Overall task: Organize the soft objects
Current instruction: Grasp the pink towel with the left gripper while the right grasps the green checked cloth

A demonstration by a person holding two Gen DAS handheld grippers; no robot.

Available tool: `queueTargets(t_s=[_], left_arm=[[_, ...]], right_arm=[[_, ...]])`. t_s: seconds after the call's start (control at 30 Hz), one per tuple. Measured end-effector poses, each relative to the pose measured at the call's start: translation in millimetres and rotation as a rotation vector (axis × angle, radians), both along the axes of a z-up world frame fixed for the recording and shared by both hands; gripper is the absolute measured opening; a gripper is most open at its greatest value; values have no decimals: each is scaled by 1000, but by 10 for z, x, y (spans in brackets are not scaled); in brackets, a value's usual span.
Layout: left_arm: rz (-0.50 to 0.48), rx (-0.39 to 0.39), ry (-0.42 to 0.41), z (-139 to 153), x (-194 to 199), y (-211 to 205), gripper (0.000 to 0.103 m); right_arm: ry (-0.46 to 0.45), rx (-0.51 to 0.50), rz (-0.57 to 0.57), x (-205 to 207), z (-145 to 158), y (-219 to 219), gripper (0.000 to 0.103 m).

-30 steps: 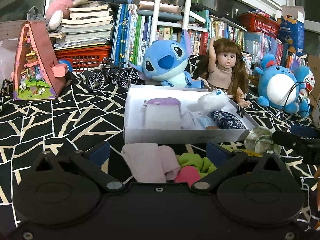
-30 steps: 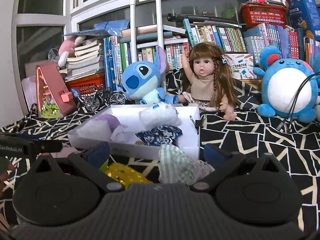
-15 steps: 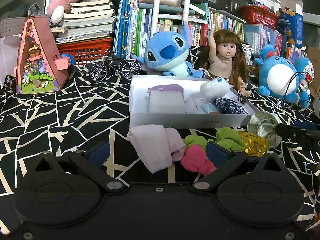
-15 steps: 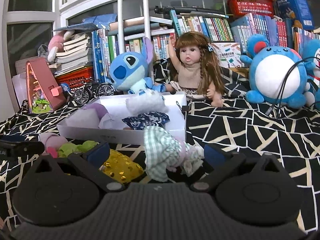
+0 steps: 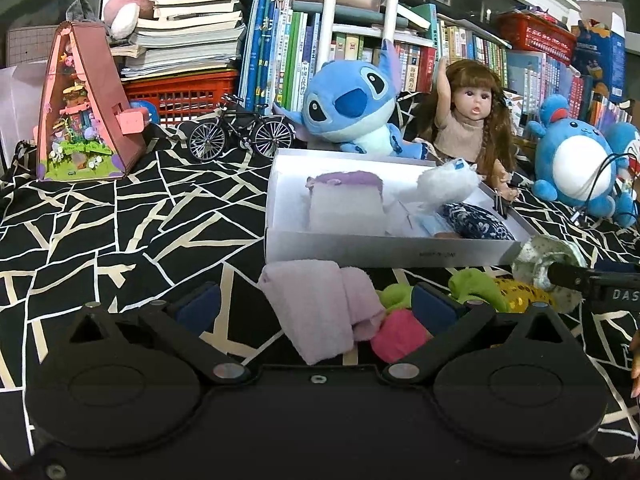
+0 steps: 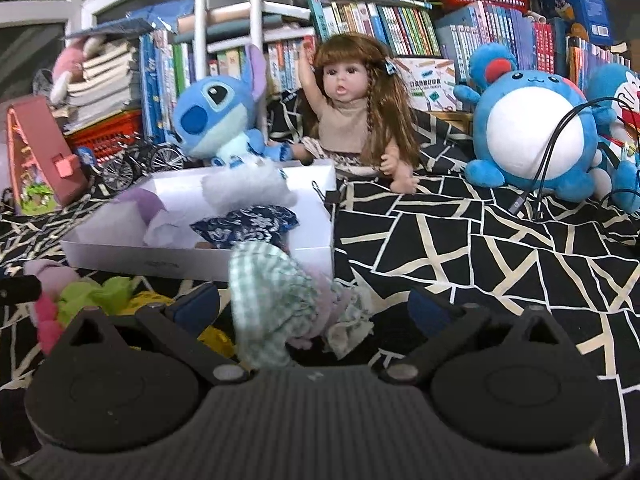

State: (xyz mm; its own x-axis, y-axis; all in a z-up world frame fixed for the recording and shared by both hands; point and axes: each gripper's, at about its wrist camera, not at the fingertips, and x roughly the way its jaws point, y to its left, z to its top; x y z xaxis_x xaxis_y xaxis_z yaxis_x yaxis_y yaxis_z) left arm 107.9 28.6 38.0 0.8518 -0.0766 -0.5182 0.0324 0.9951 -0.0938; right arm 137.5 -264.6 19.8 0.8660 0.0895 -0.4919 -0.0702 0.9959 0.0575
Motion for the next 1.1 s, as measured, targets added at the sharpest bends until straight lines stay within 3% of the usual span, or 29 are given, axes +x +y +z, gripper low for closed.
queueTargets(t_s=[0.43, 0.73, 0.87, 1.1], left_arm=[[18, -26, 40, -93, 185, -25, 100], [38, -61, 37, -81, 163, 62, 81], [34, -27, 26, -59, 133, 70, 80], [19, -49, 61, -119, 192, 55, 80]], right_arm=[[155, -4, -25, 348, -209, 24, 103], [169, -32, -27, 365, -225, 62, 103], [175, -48, -26, 380, -230, 84, 103], [174, -46, -23, 387, -236, 75, 103]])
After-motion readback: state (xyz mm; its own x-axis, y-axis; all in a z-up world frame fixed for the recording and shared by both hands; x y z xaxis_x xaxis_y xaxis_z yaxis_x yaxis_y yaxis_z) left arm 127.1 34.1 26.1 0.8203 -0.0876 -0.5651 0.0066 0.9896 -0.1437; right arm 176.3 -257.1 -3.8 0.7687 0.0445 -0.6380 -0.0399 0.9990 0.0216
